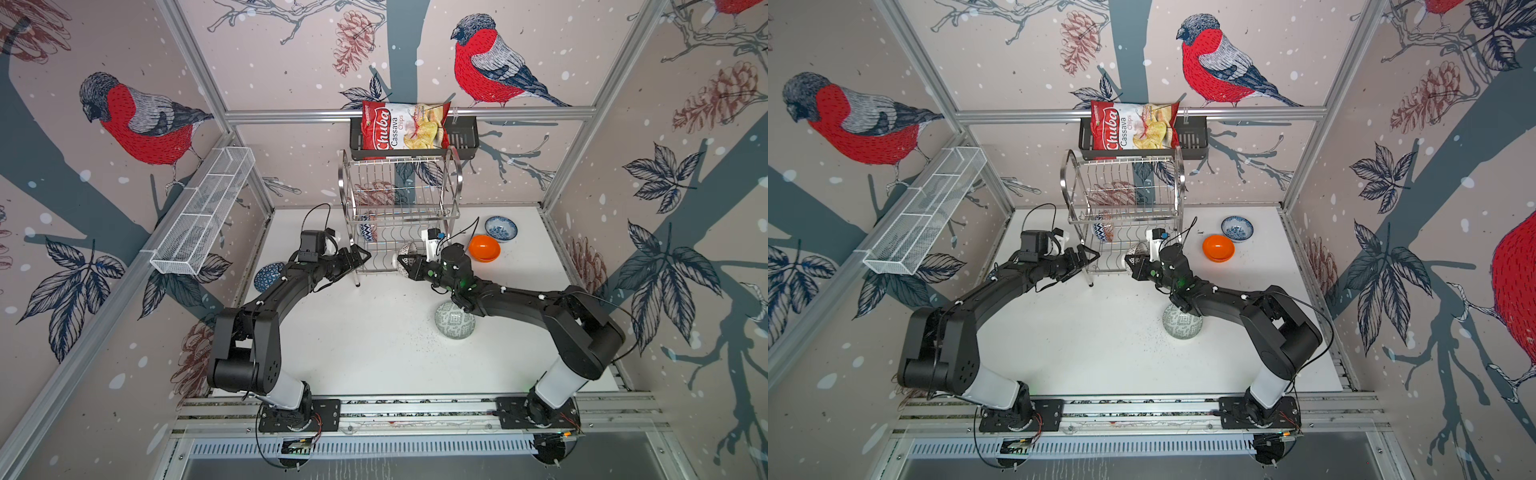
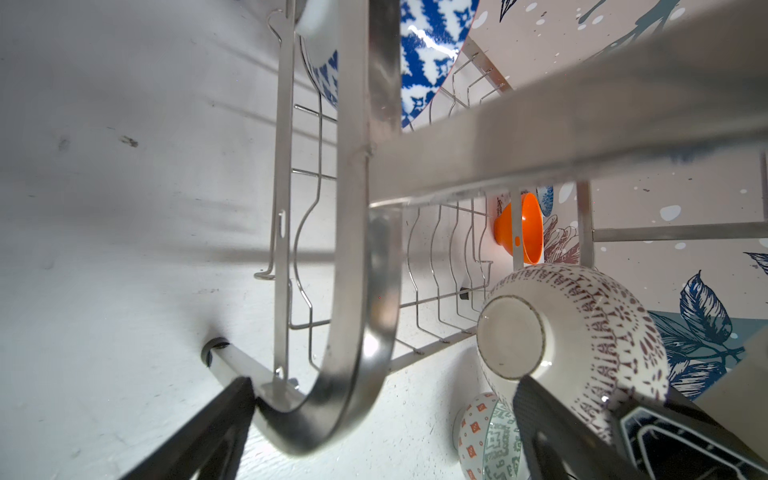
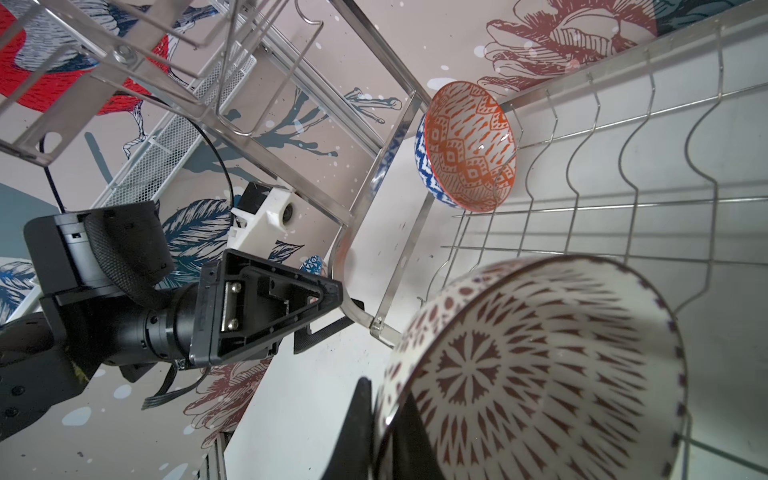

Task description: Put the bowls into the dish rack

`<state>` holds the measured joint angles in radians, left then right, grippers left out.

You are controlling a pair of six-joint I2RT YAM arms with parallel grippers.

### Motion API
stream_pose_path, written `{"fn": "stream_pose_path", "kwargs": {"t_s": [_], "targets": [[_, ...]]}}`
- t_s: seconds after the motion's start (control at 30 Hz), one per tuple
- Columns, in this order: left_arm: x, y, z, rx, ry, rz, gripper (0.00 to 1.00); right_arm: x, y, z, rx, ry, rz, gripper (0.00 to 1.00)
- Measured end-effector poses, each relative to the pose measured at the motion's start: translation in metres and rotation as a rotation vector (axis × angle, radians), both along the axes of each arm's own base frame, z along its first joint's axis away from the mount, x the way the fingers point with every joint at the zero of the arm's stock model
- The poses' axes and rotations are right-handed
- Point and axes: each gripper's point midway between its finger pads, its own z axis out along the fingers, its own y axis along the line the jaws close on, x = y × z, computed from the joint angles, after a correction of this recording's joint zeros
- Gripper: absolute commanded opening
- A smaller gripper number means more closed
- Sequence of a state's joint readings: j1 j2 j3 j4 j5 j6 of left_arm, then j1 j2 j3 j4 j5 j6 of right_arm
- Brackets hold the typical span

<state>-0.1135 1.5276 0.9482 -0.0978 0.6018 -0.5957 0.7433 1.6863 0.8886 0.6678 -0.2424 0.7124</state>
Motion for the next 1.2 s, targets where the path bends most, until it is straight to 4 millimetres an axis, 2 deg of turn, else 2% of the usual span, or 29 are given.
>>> {"fn": "stream_pose_path", "kwargs": {"t_s": [0.27,0.83,1.2], "targets": [[-0.003,0.000,0.001,0.002,0.006,0.000,0.97,0.012,-0.002,0.001,0.065,0.005,-0.012,0.00],[-0.004,0.005,0.004,0.006,-0.002,0.005,0.97,0.038,0.029,-0.008,0.168,0.067,0.020,0.00],[-0.005,0.010,0.004,0.011,-0.008,0.013,0.97,0.055,0.026,-0.013,0.256,0.144,0.003,0.00]]}}
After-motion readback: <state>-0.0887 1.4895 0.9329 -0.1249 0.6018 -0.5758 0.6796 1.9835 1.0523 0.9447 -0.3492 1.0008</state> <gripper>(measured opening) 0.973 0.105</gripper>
